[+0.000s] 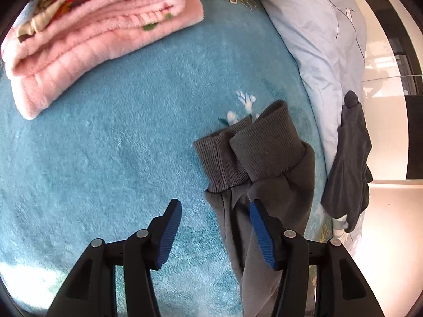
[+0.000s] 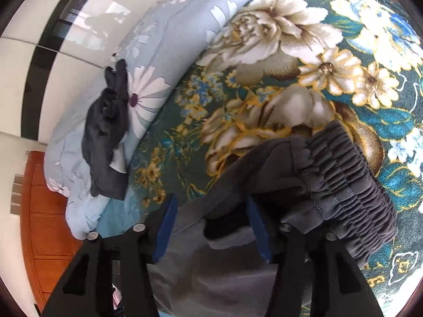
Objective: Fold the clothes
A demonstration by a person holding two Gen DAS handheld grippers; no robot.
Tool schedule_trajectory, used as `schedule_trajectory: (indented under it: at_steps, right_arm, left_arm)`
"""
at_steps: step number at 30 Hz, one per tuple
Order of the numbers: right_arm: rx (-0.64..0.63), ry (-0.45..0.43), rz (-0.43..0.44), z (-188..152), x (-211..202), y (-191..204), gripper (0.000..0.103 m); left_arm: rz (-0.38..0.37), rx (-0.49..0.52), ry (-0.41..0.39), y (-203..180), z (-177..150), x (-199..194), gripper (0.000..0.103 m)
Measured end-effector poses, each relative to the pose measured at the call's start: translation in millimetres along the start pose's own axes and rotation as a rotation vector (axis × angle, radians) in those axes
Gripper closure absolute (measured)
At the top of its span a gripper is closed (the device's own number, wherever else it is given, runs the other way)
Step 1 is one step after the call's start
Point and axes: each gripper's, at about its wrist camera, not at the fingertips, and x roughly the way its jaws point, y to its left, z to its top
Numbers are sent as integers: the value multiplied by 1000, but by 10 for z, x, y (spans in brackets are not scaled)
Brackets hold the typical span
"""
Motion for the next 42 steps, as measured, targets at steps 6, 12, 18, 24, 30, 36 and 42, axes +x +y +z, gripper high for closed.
schedule_trajectory:
  at_steps: [6,12,18,24,30,36,42]
  right_arm:
    - [7,-64,28,-354,-677,-310,32]
    - [230,-28,27,-694,-574,-1026,31]
    - [379,-78,85,-787,-341,-1366,31]
    - [404,-98,46,-630,-87,-1308,28]
    - [452,-94,50,-588,-121,-1336,31]
    - [397,-94,21,-438,-257,-1097,61]
    - [197,-108,111,-163,-662,-595,70]
  left_arm:
    - [-58,-91,19,76,-3,201,34]
    - [40,-63,28,-64,26,347,27]
    - [13,-45,49,-323,27,408,29]
    - [36,-38,68,-428,-44,473,47]
    - [88,30,66,-486,-29,404,89]
    - [96,149,-14,-767,-79,85,95]
    - [-80,258,-105,-1119,-161,-586,95]
